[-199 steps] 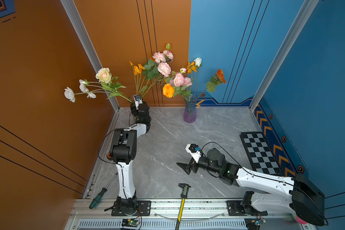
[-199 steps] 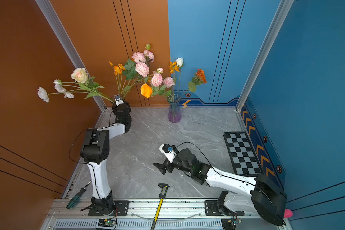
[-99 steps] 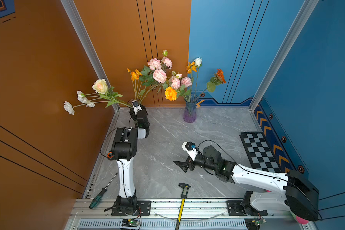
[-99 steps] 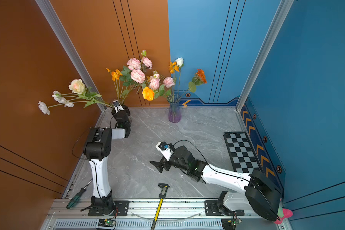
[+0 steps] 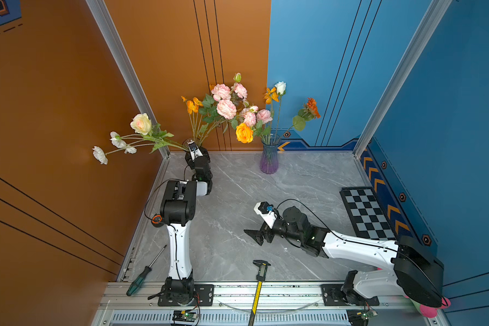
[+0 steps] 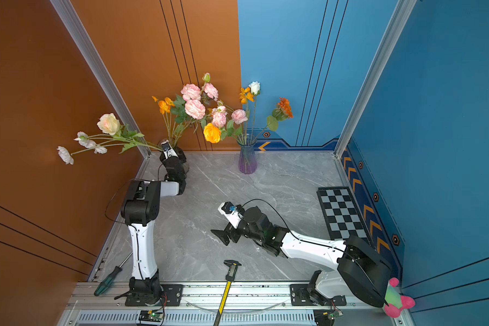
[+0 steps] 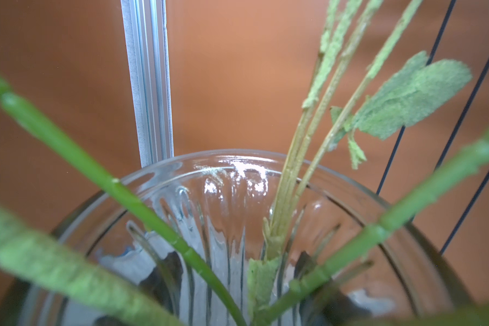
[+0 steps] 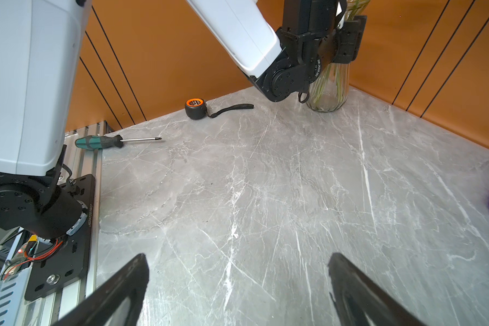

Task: Arrange the flowers into the vase
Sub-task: 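Lower the clear vase onto the table near the far wall with the left gripper, then open the left gripper and draw it back from the clear vase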

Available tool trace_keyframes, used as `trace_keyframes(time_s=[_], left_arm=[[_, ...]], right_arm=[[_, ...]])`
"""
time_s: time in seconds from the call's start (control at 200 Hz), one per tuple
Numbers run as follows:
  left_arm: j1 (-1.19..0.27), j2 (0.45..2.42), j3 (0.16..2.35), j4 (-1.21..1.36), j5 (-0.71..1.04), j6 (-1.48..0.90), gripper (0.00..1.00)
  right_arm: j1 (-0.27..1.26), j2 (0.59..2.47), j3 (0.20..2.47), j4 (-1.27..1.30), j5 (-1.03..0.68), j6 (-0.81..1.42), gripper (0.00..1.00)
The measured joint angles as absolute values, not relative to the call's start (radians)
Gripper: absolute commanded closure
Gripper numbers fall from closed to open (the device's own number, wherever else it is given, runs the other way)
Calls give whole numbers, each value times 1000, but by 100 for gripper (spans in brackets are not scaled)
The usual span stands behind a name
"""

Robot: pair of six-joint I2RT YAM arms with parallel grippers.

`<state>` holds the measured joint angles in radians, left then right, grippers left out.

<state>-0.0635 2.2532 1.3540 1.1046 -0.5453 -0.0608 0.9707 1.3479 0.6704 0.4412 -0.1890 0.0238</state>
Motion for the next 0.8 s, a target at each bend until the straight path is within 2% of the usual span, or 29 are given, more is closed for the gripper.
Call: trace_keyframes(time_s=[0.115,0.265,0.365,0.45,0.465,0.576,0.591,0.801], left_arm=[[-64,2254,1354,1105,-546,-60,36],[-67,2254,1356,1107,-545,-54,21],[-73,2254,1360,1112,-546,-51,15],[-75,2254,1360,1113,-546,-52,15],[-76,2254,1360,1112,-546,-51,10],[-80,2254,1360,1113,-549,-53,4],[-80,2254,1360,1113,-550,-50,0],[-80,2254,1360,1115,-557,-50,2]], right_arm=[[971,1348,670,441,-192,24,0],[971,1348,670,441,-191,24,0],[971,1348,670,441,-192,25,0],[971,1345,670,441,-192,27,0],[971,1345,670,441,-191,27,0],[971,1337,670,441,-191,27,0],[971,1336,670,442,-191,27,0],[971,1327,670,442,-191,27,0]])
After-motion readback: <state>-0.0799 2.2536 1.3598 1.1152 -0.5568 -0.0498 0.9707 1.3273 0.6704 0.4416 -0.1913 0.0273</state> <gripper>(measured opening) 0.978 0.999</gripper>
